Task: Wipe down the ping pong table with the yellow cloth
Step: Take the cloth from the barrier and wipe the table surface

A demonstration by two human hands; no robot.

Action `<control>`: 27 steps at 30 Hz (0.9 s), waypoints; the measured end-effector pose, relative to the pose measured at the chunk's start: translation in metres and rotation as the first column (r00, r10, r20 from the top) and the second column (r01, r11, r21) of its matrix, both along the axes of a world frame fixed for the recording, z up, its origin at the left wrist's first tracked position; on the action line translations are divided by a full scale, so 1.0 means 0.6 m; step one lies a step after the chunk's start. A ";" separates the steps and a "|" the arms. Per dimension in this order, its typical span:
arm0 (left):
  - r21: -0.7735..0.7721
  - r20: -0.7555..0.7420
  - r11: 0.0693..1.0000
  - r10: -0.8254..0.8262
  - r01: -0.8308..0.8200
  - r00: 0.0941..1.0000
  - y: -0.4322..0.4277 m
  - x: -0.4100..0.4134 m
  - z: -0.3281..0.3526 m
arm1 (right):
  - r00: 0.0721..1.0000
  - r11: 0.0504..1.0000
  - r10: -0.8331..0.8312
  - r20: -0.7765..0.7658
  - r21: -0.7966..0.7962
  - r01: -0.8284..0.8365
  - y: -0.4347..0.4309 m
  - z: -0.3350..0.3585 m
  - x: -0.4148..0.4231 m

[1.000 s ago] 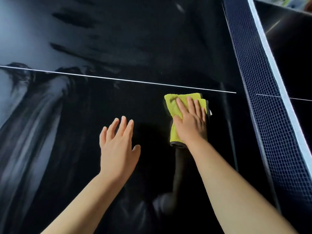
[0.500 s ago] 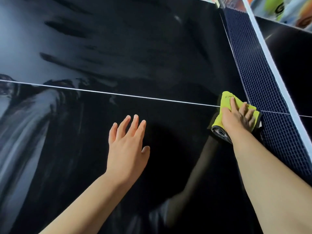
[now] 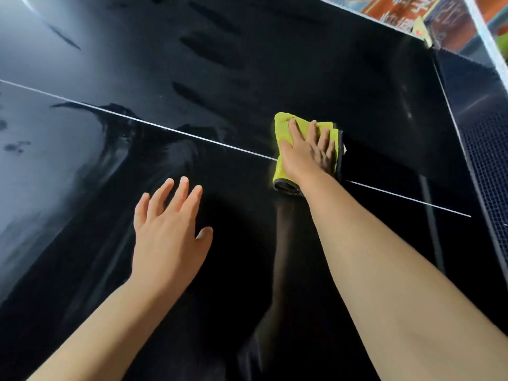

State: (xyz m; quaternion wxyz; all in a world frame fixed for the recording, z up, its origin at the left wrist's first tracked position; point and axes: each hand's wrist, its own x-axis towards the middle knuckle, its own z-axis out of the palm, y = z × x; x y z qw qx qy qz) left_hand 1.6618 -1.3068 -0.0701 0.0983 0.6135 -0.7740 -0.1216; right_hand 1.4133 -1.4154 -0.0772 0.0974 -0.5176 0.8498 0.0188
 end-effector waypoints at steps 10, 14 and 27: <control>0.004 -0.001 0.980 0.201 -0.201 0.980 -0.006 0.264 -0.012 | 0.928 0.929 0.370 0.052 -0.021 -0.370 -0.042 -0.005 0.380; 0.040 0.018 0.967 0.251 -0.252 0.968 0.001 0.370 -0.006 | 0.872 0.875 0.485 0.068 -0.017 -0.485 -0.021 -0.008 0.517; 0.073 0.046 0.997 -0.024 0.020 0.999 -0.009 0.487 0.027 | 0.744 0.756 0.649 0.158 -0.026 -0.654 0.176 0.006 0.667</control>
